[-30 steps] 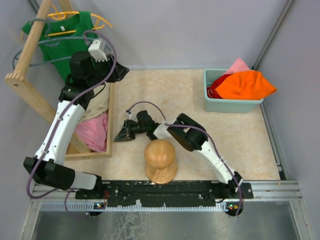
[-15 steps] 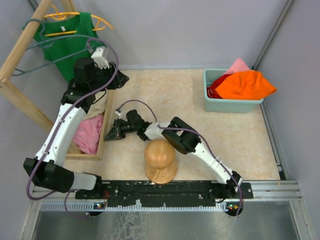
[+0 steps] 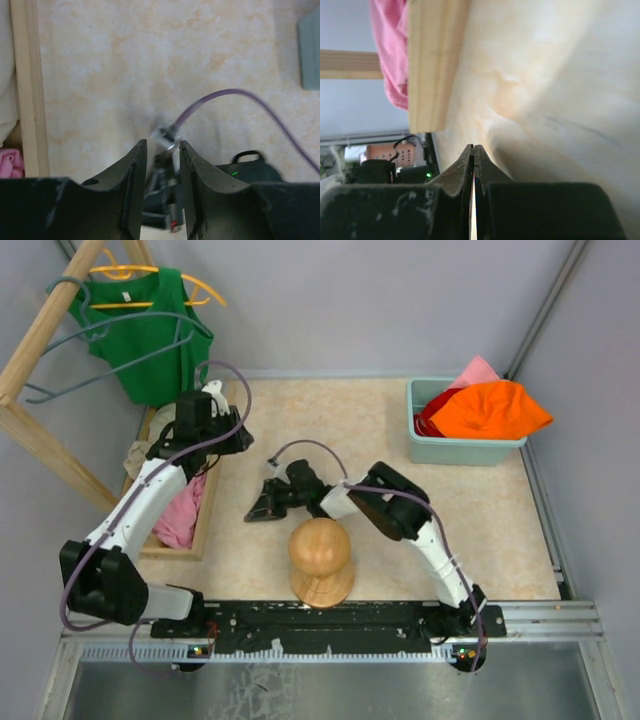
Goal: Stack the hats
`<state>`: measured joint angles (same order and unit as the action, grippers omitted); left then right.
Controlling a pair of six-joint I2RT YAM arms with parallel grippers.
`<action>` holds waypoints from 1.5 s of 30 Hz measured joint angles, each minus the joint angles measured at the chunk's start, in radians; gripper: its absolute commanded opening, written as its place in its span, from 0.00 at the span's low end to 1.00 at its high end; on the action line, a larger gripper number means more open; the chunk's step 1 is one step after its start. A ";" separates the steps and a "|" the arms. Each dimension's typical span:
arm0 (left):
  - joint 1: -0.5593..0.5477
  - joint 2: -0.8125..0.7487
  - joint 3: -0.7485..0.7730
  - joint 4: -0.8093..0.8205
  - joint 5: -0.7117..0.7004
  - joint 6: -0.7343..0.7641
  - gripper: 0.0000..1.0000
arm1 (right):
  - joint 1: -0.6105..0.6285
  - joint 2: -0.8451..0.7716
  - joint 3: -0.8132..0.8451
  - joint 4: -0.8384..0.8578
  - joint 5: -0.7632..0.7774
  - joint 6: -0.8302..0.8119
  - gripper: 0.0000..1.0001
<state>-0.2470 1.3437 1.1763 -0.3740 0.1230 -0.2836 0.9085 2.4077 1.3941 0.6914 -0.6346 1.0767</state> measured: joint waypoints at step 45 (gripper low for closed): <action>0.213 0.546 0.203 -0.100 -0.183 -0.031 0.37 | -0.469 -1.286 -0.701 -1.003 0.251 -0.586 0.38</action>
<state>-0.0338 1.8896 1.3796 -0.4736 -0.0605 -0.3145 0.4397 1.1213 0.6930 -0.3115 -0.3832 0.4911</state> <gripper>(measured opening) 0.239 0.269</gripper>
